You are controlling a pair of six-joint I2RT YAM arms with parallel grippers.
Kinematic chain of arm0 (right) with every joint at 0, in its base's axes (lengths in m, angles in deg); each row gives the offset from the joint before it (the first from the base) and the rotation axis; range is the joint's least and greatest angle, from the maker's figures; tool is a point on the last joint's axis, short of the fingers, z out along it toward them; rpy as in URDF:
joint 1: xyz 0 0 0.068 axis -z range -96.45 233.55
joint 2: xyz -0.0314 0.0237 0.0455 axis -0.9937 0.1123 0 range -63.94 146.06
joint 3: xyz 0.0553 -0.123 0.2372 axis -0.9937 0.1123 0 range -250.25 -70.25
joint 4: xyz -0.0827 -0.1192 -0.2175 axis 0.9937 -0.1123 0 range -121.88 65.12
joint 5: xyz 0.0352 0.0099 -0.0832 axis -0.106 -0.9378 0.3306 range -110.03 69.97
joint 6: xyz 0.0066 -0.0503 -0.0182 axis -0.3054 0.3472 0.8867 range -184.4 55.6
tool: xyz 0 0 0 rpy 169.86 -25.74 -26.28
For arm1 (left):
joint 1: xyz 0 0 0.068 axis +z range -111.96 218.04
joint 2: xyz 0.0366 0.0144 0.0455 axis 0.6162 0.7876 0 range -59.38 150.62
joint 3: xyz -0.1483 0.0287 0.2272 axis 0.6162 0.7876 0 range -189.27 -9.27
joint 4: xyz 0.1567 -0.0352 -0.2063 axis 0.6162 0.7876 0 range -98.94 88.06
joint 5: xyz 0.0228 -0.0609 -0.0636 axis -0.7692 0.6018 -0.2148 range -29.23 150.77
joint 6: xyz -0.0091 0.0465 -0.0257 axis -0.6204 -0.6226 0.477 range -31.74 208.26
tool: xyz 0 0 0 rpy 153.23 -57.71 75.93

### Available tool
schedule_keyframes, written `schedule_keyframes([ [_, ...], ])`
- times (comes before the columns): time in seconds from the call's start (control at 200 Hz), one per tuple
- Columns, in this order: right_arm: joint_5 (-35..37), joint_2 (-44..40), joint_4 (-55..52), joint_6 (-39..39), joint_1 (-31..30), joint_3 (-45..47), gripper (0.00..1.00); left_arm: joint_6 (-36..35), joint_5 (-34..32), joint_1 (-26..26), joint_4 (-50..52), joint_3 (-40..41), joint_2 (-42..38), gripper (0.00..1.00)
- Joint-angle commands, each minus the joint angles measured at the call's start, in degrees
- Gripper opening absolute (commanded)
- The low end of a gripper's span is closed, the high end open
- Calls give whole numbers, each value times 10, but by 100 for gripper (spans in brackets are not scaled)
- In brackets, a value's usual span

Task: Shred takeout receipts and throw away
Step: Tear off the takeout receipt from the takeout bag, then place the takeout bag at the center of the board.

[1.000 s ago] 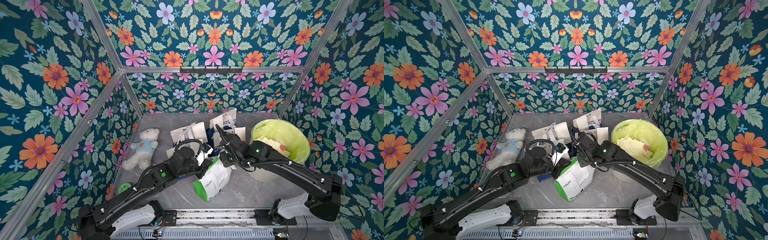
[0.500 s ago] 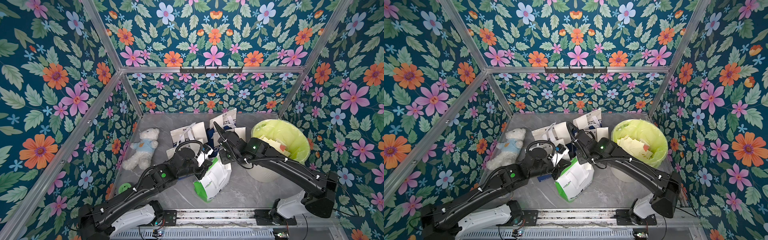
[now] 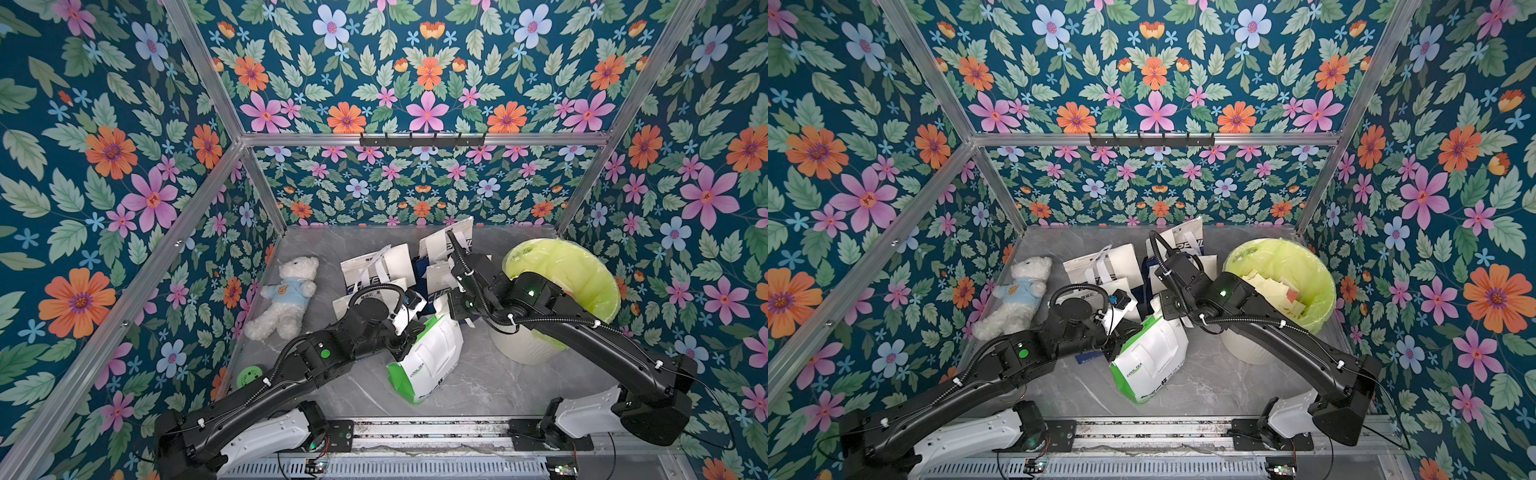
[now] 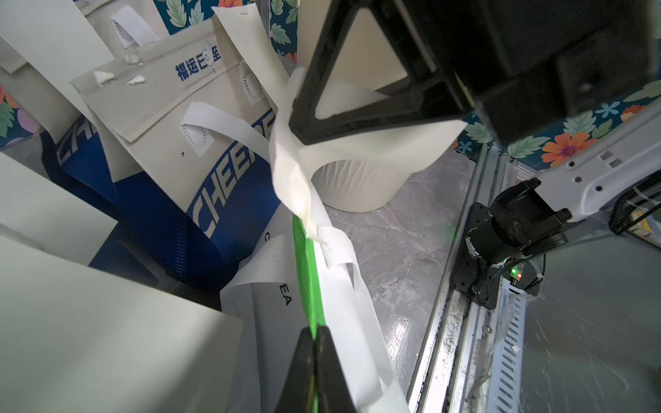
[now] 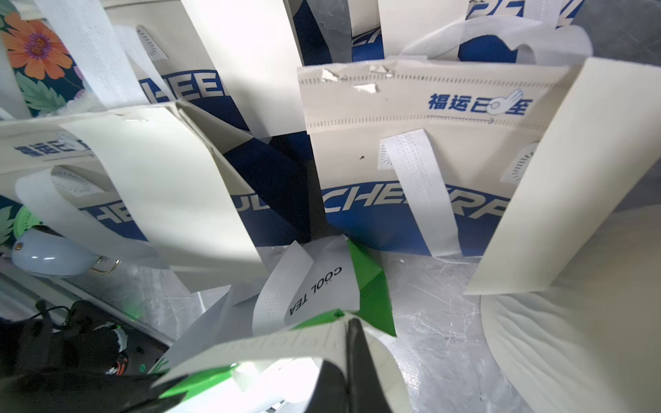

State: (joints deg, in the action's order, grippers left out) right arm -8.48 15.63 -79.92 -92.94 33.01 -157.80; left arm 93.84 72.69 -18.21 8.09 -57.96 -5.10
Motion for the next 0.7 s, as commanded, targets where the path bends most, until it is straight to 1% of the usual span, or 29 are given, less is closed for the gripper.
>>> schedule_keyframes([
  [0.0,20,-12,32,-23,7,-3,0,-10,11,-2,64,2,0,0],
  [0.18,4,-33,56,-38,15,-4,0,-15,4,-3,66,-6,6,0],
  [0.305,-22,-50,76,-50,21,0,0,-21,-4,-3,69,-11,9,0],
  [0.395,-24,-56,76,-55,20,0,0,-26,-11,-3,70,-16,11,0],
  [0.56,-15,-90,84,-47,21,24,0,-64,-34,-3,100,-48,21,0],
  [0.695,-41,-134,116,-42,37,67,0,-97,-64,-2,131,-81,36,0],
])
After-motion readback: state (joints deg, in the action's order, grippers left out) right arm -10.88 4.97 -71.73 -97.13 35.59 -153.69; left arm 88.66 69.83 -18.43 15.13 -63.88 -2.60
